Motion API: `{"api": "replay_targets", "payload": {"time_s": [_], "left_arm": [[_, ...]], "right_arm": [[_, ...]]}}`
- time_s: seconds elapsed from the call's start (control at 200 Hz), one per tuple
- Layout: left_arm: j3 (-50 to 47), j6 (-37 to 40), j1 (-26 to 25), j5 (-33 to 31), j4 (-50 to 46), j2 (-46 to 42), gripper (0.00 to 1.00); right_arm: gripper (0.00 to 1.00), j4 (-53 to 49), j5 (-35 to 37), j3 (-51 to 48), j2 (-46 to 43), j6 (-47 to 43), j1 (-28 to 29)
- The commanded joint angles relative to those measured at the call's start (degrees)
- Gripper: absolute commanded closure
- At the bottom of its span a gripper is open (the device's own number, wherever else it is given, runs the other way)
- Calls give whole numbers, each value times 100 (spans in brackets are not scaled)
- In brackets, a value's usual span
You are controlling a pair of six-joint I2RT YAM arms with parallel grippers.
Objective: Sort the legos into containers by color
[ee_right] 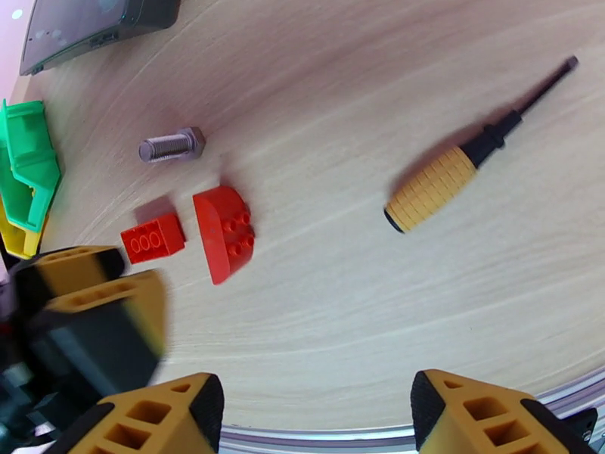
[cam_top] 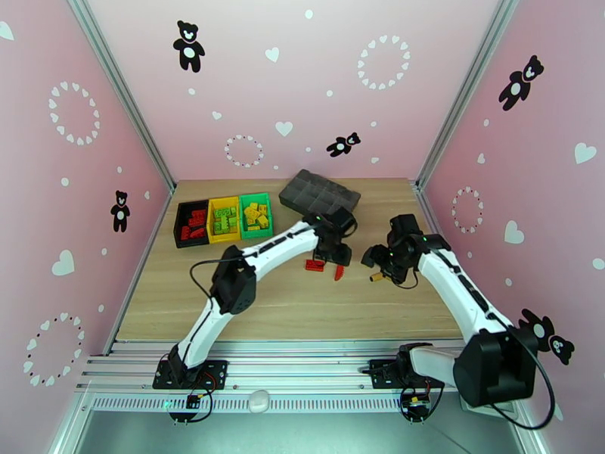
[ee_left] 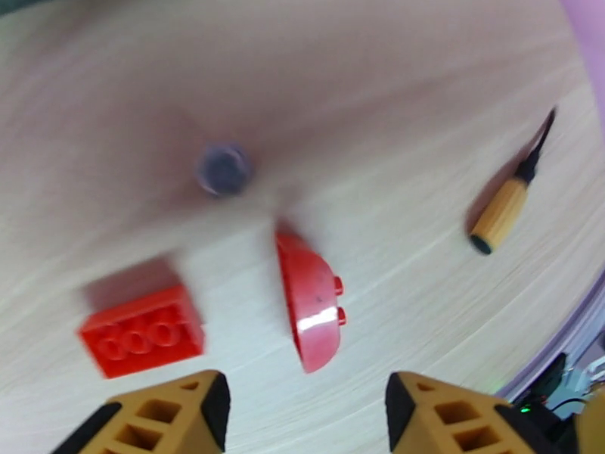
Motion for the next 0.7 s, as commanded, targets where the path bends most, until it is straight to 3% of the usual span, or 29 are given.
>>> {"api": "replay_targets", "payload": {"time_s": [0.0, 0.2, 0.696], "left_arm": [[328, -3, -81, -262, -377, 289, 40], [697, -70, -227, -427, -464, 687, 41], [1195, -275, -260, -527, -549, 1208, 57]], "right_arm": [[30, -202, -98, -167, -271, 88, -9], [30, -312, -174, -381, -571, 105, -13], [31, -525, -243, -587, -1068, 110, -10]]}}
